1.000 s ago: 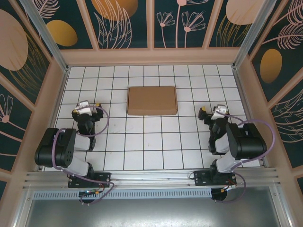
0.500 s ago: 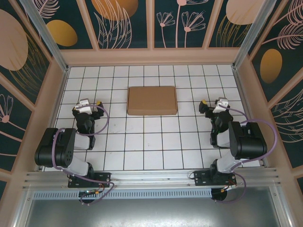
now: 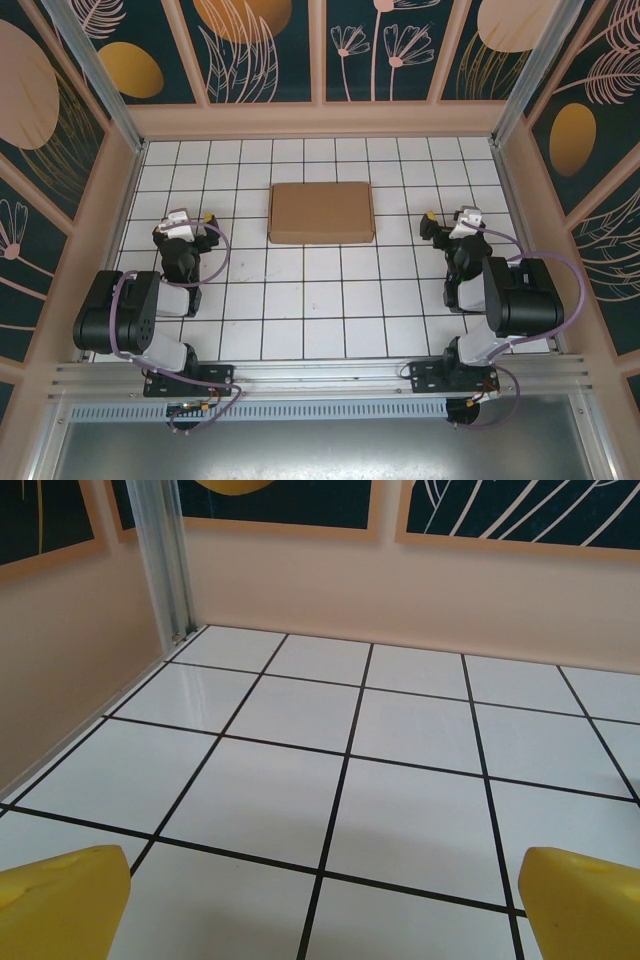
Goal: Fold the paper box
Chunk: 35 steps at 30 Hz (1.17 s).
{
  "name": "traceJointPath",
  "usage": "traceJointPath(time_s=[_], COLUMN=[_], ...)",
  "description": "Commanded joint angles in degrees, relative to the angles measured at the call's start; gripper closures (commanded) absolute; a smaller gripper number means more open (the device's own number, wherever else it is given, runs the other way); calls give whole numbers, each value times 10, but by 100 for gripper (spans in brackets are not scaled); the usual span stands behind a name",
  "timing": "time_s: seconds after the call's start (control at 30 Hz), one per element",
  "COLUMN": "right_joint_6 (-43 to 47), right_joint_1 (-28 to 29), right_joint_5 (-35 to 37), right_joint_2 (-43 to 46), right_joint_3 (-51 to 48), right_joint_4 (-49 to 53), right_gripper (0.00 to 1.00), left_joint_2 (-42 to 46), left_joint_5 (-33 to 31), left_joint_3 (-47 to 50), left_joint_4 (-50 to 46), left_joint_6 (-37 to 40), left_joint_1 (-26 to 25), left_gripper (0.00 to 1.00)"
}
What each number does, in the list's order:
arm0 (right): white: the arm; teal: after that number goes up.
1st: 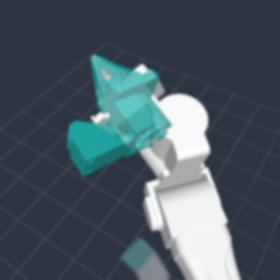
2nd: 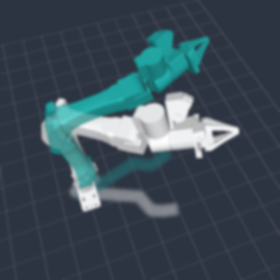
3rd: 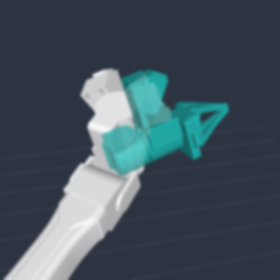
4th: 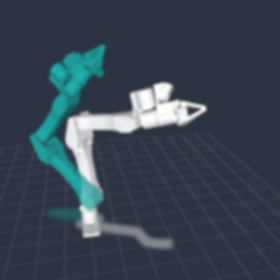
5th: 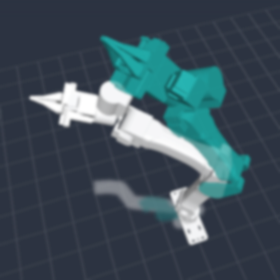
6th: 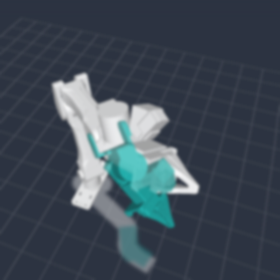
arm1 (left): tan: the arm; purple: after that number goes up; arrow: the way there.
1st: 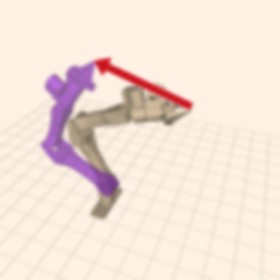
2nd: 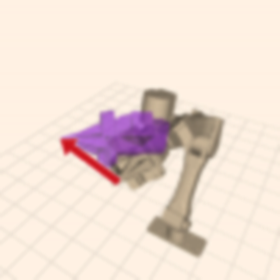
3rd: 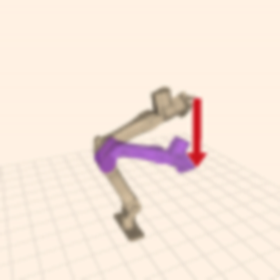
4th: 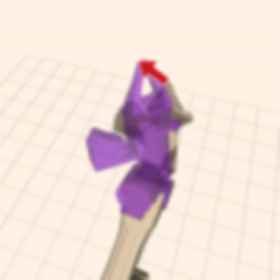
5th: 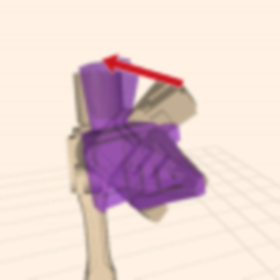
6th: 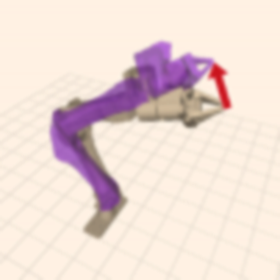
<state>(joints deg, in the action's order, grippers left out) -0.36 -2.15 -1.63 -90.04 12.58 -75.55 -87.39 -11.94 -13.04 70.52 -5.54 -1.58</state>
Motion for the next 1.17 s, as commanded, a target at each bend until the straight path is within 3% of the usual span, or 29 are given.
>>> traceJointPath(time_s=[0.0, 1.13], right_joint_6=[-2, -2], right_joint_1=[3, 2], right_joint_5=[0, 0], right_joint_2=[4, 5], right_joint_3=[-1, -1], right_joint_4=[-4, -4], right_gripper=[1, 1], left_joint_2=[3, 3], left_joint_5=[10, 10], left_joint_3=[-2, -1], left_joint_4=[30, 30], left_joint_6=[8, 8], left_joint_1=[4, 5], left_gripper=[1, 1])
